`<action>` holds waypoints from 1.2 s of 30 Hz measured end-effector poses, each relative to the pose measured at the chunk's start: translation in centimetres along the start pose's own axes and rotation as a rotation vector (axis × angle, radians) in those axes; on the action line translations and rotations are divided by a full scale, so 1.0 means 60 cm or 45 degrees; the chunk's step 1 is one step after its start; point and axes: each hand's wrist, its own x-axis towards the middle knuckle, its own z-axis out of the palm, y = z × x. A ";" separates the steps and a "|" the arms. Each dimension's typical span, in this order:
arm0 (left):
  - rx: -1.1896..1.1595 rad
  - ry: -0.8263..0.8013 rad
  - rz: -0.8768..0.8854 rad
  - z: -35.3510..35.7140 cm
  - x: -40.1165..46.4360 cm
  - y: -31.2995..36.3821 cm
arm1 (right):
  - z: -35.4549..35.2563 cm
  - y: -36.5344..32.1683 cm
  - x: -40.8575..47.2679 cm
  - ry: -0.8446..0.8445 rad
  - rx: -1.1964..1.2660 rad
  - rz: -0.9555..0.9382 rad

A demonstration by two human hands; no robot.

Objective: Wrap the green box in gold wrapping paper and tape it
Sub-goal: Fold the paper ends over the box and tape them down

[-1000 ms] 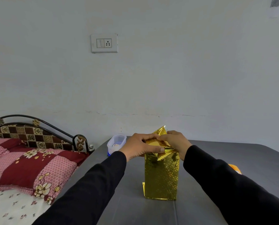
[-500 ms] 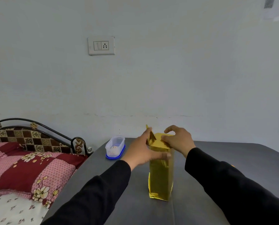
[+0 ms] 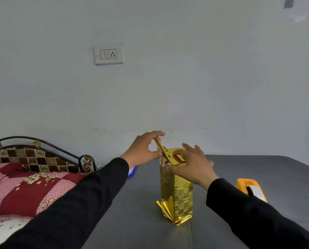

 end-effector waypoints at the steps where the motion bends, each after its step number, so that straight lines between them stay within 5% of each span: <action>1: 0.002 -0.034 0.033 -0.008 0.008 0.001 | 0.001 0.002 -0.001 0.017 0.027 0.003; 9: -0.121 -0.073 0.236 -0.033 0.034 0.049 | -0.008 0.046 -0.010 -0.091 0.588 0.056; 13: -0.490 0.018 0.144 -0.018 0.025 0.053 | 0.006 0.060 -0.020 -0.099 0.888 0.039; 17: -0.187 -0.219 0.071 -0.014 0.020 0.049 | 0.013 0.063 -0.016 -0.106 0.984 -0.042; 26: -0.621 0.147 0.038 -0.008 0.018 0.060 | 0.009 0.055 -0.006 -0.059 1.135 0.016; 30: -0.397 -0.159 -0.063 -0.015 0.016 0.055 | 0.013 0.055 -0.003 -0.075 1.136 -0.001; 36: -0.339 -0.055 -0.075 -0.009 0.021 0.063 | 0.012 0.049 0.000 -0.057 1.151 0.021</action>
